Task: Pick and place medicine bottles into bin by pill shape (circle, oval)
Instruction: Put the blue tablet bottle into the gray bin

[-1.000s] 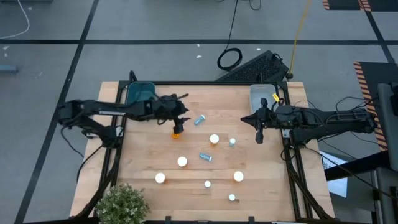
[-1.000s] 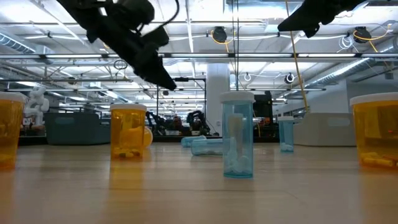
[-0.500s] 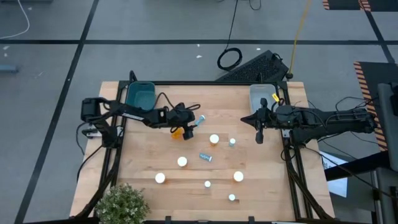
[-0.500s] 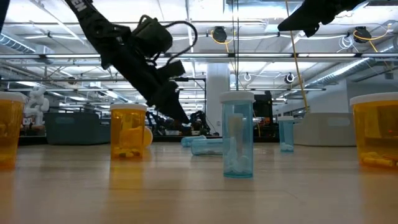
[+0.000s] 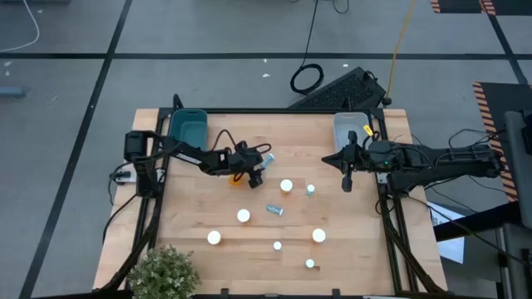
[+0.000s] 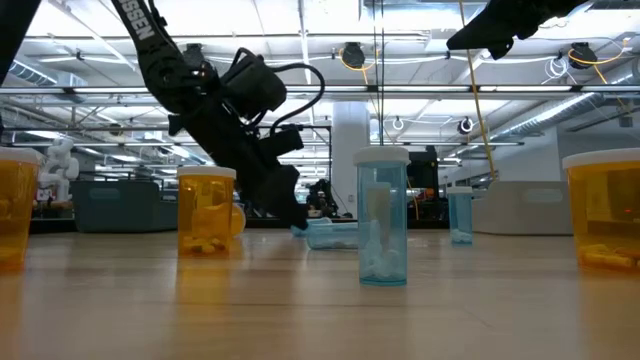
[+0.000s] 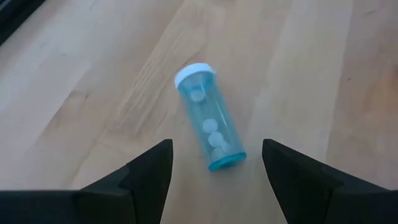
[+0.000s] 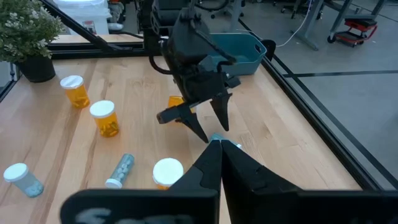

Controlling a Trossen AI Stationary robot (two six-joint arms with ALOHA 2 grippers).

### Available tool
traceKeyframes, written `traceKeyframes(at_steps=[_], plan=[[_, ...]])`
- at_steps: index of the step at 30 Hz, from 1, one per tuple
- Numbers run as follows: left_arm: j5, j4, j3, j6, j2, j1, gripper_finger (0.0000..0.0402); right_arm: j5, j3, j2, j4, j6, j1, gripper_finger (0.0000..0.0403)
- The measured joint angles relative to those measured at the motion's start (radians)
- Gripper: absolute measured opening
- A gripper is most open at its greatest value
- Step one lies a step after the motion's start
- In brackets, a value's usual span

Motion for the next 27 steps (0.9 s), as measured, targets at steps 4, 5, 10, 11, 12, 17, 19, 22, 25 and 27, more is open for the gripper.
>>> traceKeyframes(at_steps=[4,5,10,11,12,17,19,22,25,27], plan=[[-0.043,-0.008,0.000,-0.013,0.005,0.001,0.0253,0.000,0.000,0.000,0.000,0.000,0.000,0.0000],[-0.047,-0.006,0.000,-0.015,0.005,0.001,0.0253,0.000,0.000,0.000,0.000,0.000,0.000,0.0000],[-0.051,-0.003,0.000,-0.012,0.005,0.001,0.0253,0.000,0.000,0.000,0.000,0.000,0.000,0.0000],[-0.051,-0.003,0.000,-0.011,0.005,0.002,0.0253,0.000,0.000,0.000,0.000,0.000,0.000,0.0000],[-0.051,-0.004,0.000,-0.008,0.005,0.003,0.0253,0.000,0.000,0.000,0.000,0.000,0.000,0.0000],[-0.050,-0.004,0.000,-0.003,0.005,0.008,0.0252,0.000,0.000,0.000,0.000,0.000,0.000,0.0000],[-0.051,0.005,0.000,-0.003,0.019,0.014,0.0247,0.000,0.000,0.000,0.000,0.000,0.000,0.0000],[-0.041,0.032,0.000,0.006,0.049,0.020,0.0230,-0.001,0.000,0.000,0.000,0.000,0.000,0.0000],[-0.036,0.076,0.002,0.008,0.074,0.015,0.0208,-0.001,0.000,0.000,0.001,0.000,0.000,0.0000],[-0.044,0.086,0.002,0.010,0.080,0.009,0.0191,-0.001,0.000,0.000,0.002,0.000,0.000,0.0000]])
